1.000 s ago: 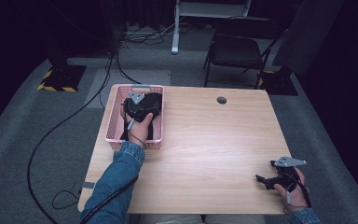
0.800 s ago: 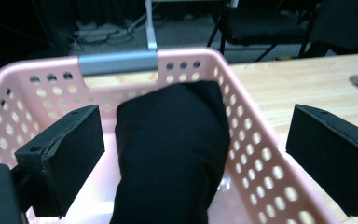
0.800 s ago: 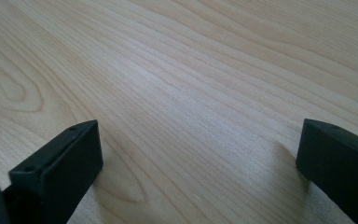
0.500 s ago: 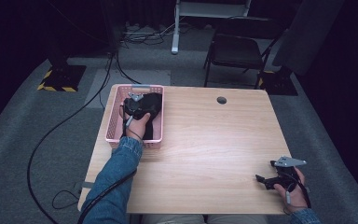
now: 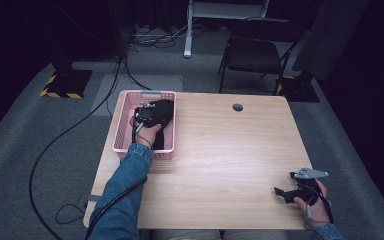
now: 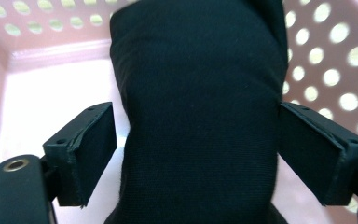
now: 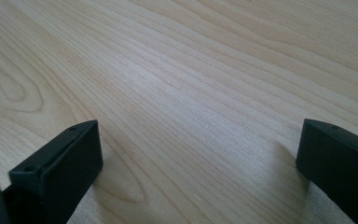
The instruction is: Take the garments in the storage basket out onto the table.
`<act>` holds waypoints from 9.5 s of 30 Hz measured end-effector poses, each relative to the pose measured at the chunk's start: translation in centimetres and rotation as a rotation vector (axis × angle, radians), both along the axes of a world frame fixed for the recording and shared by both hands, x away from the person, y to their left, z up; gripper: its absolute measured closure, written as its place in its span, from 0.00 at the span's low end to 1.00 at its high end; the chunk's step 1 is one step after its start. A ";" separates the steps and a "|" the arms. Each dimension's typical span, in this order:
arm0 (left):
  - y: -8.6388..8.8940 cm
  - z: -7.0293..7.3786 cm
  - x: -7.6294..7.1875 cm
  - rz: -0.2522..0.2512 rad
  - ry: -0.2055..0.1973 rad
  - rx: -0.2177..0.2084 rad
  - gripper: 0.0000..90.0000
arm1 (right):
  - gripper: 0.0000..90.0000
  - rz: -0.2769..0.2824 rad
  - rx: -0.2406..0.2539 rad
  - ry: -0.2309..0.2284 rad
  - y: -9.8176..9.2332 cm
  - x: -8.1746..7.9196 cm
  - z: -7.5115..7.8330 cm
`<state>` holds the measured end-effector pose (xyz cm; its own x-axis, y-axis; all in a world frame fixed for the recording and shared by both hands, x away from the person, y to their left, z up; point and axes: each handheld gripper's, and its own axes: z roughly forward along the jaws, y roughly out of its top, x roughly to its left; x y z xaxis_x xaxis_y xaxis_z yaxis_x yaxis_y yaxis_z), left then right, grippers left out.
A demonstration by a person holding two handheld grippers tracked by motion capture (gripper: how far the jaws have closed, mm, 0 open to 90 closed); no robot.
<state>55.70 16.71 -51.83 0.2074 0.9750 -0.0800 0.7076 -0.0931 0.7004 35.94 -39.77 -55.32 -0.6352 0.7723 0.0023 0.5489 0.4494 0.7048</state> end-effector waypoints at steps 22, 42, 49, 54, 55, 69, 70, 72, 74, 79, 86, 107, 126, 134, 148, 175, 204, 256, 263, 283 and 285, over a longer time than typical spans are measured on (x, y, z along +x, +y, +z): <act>-0.3 -0.6 0.2 -0.046 0.092 0.057 0.55 | 0.00 0.000 -0.001 0.001 0.0 0.0 0.0; -0.3 5.0 -1.7 -0.008 -0.106 0.044 0.57 | 0.00 0.000 -0.001 0.000 0.0 0.0 0.0; -0.8 6.2 -2.1 -0.006 -0.181 0.038 0.57 | 0.00 0.001 -0.001 -0.001 0.0 0.0 0.0; -1.2 7.0 -2.3 -0.011 -0.206 0.028 0.56 | 0.00 0.001 -0.001 -0.001 0.0 0.0 0.0; -1.3 7.1 -2.3 -0.015 -0.209 0.027 0.56 | 0.00 0.001 -0.001 -0.001 0.0 0.0 0.0; -2.6 8.9 -2.8 -0.042 -0.275 -0.019 0.56 | 0.00 0.001 -0.001 -0.001 0.0 0.0 0.0; -2.6 9.0 -2.8 -0.040 -0.279 -0.022 0.56 | 0.00 0.001 -0.001 -0.001 0.0 0.0 0.0; -2.7 9.0 -2.9 -0.039 -0.287 -0.026 0.56 | 0.00 0.001 -0.001 -0.001 0.0 0.0 0.0; -2.9 9.1 -3.0 -0.044 -0.295 -0.033 0.56 | 0.00 0.001 -0.001 -0.001 0.0 0.0 0.0; -3.2 9.2 -3.3 -0.051 -0.319 -0.039 0.56 | 0.00 0.001 -0.001 -0.001 0.0 0.0 0.0; -3.9 9.5 -3.6 -0.064 -0.342 -0.054 0.56 | 0.00 0.000 -0.002 -0.001 0.0 0.0 0.0; -7.9 10.8 -4.3 -0.144 -0.387 -0.087 0.55 | 0.00 0.001 -0.001 -0.002 0.0 0.0 0.0; -12.7 10.9 -4.4 -0.207 -0.393 -0.147 0.55 | 0.00 0.001 -0.001 -0.002 0.0 0.0 0.0; -14.8 11.0 -4.7 -0.236 -0.401 -0.147 0.55 | 0.00 0.001 -0.001 -0.002 0.0 0.0 0.0; -17.9 10.5 -5.0 -0.272 -0.401 -0.165 0.54 | 0.00 0.000 -0.001 -0.002 0.0 0.0 0.0; -20.8 6.5 -5.1 -0.279 -0.365 -0.170 0.54 | 0.00 0.001 -0.002 -0.001 0.0 0.0 0.0; -22.0 3.4 -5.1 -0.297 -0.285 -0.164 0.53 | 0.00 0.001 -0.002 -0.001 0.0 0.0 0.0; -21.1 5.2 -6.6 -0.338 -0.318 -0.181 0.25 | 0.00 0.001 -0.002 -0.001 0.0 0.0 0.0; -19.4 6.0 -7.4 -0.330 -0.334 -0.180 0.24 | 0.00 0.001 -0.002 -0.001 0.0 0.0 0.0; -16.8 7.2 -9.3 -0.346 -0.325 -0.175 0.01 | 0.00 0.001 -0.002 -0.001 0.0 0.0 0.0; -16.6 7.2 -9.5 -0.341 -0.331 -0.162 0.00 | 0.00 0.001 -0.002 -0.002 0.0 0.0 0.0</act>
